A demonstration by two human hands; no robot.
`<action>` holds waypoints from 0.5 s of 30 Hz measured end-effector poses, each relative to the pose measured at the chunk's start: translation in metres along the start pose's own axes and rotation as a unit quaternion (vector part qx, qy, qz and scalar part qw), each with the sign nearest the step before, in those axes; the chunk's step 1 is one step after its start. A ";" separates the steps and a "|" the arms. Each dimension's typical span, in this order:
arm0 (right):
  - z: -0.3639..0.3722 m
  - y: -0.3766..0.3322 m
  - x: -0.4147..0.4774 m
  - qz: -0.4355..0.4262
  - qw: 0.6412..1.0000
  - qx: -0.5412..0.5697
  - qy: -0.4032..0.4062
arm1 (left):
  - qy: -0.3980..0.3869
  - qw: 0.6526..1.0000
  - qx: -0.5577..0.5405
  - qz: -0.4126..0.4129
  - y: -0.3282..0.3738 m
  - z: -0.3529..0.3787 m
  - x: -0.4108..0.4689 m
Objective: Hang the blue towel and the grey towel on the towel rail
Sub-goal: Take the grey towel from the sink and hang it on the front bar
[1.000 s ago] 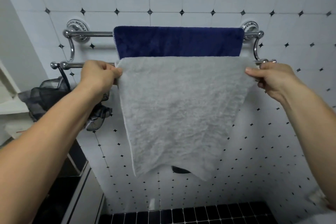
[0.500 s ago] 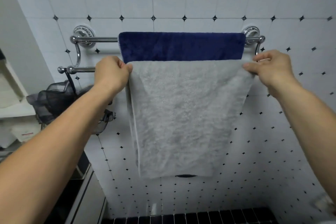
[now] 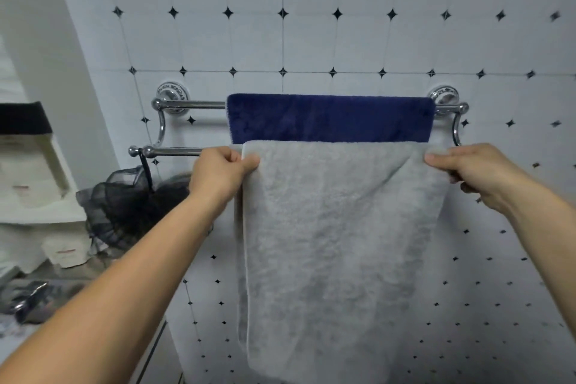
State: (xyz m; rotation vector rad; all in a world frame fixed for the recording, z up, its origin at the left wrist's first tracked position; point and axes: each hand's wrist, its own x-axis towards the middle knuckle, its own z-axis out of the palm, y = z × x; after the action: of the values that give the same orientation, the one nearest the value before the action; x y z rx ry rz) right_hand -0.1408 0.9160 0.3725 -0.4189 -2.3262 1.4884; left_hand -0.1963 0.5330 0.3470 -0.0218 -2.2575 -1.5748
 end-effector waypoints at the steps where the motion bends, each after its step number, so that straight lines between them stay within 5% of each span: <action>1: -0.002 -0.004 0.000 -0.007 1.000 -0.002 0.003 | 0.003 1.000 0.014 -0.005 0.003 0.001 0.001; 5: -0.017 -0.010 0.002 -0.006 0.999 -0.010 0.031 | 0.011 0.998 0.054 -0.020 0.019 -0.008 0.008; 10: -0.012 -0.012 0.005 -0.044 0.995 -0.075 0.049 | 0.039 0.963 0.268 0.008 0.037 -0.010 0.019; 15: -0.013 -0.012 0.008 -0.075 0.991 -0.099 0.054 | 0.024 0.998 0.045 -0.024 0.045 -0.021 0.034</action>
State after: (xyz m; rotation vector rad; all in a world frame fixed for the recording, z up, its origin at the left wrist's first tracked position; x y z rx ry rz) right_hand -0.1432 0.9253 0.3899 -0.3563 -2.3708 1.1432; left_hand -0.2107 0.5239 0.4046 0.0940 -2.3048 -1.4790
